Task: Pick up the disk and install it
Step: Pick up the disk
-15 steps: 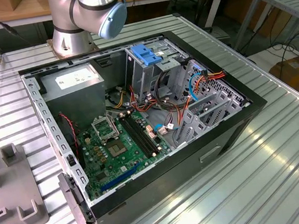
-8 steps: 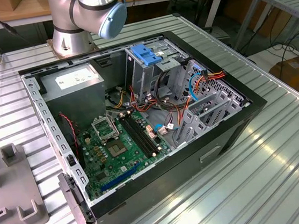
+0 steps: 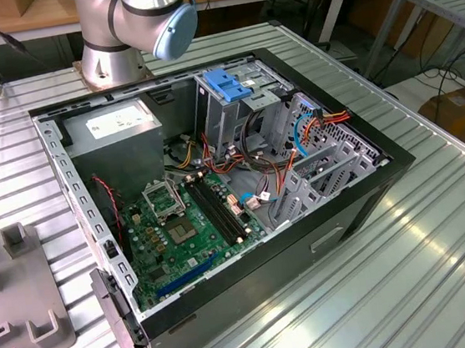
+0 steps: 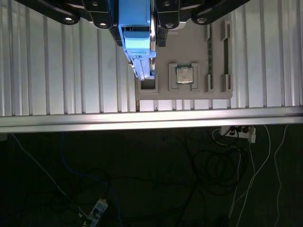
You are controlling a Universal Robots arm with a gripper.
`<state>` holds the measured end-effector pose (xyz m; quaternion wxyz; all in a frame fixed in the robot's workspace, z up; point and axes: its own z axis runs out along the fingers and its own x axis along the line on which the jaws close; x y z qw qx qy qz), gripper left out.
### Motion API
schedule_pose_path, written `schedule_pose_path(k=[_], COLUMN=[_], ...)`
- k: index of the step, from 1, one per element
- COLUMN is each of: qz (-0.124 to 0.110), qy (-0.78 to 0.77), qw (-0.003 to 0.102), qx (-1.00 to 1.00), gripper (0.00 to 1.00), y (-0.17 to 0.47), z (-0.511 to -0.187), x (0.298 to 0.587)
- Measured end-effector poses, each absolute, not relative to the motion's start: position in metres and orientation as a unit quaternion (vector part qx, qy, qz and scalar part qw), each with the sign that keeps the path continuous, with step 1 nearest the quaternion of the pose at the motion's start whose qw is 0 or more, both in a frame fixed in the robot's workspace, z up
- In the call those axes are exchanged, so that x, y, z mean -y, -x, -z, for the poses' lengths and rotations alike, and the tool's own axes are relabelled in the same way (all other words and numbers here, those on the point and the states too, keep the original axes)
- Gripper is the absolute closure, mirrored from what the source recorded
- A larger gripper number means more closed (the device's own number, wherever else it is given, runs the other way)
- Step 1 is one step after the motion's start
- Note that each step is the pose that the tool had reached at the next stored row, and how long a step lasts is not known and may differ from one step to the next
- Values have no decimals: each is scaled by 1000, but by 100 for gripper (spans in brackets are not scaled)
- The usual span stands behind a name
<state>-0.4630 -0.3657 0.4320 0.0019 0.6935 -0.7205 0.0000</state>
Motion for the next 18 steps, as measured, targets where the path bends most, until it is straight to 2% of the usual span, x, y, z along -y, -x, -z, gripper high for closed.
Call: schedule_pose_path(k=[18], qz=[0], qy=[-693], qw=[2], qx=[720], gripper=[63], y=[463], z=[-456], x=[366])
